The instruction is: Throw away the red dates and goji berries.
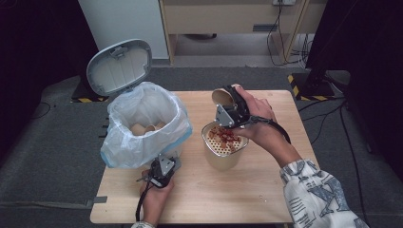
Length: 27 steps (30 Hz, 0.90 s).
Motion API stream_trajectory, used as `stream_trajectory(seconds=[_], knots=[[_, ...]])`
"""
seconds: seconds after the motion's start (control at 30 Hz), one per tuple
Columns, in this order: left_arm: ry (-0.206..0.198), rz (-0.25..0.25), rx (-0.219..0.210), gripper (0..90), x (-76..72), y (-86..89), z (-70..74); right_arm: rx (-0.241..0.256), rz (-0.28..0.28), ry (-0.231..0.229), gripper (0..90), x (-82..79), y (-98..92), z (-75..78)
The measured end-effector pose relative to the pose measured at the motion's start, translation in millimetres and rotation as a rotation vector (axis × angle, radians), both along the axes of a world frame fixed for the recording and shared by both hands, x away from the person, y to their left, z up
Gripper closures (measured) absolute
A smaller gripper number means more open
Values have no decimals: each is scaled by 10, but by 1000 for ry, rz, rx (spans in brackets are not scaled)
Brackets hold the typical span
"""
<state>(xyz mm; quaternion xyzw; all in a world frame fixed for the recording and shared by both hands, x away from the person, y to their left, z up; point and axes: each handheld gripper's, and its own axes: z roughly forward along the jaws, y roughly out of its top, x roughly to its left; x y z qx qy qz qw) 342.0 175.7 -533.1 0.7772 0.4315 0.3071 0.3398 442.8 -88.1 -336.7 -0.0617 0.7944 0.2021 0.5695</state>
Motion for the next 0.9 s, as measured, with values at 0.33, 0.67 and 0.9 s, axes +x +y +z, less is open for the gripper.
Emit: stream_trajectory(seconds=[0.33,0.67,0.9], knots=[[0,0,0,878,1,1,0,100,2,59,345,43,2,20],[0,0,1,878,0,1,0,132,4,81,345,50,-12,33],[0,0,0,878,0,0,0,187,17,106,345,61,-11,51]])
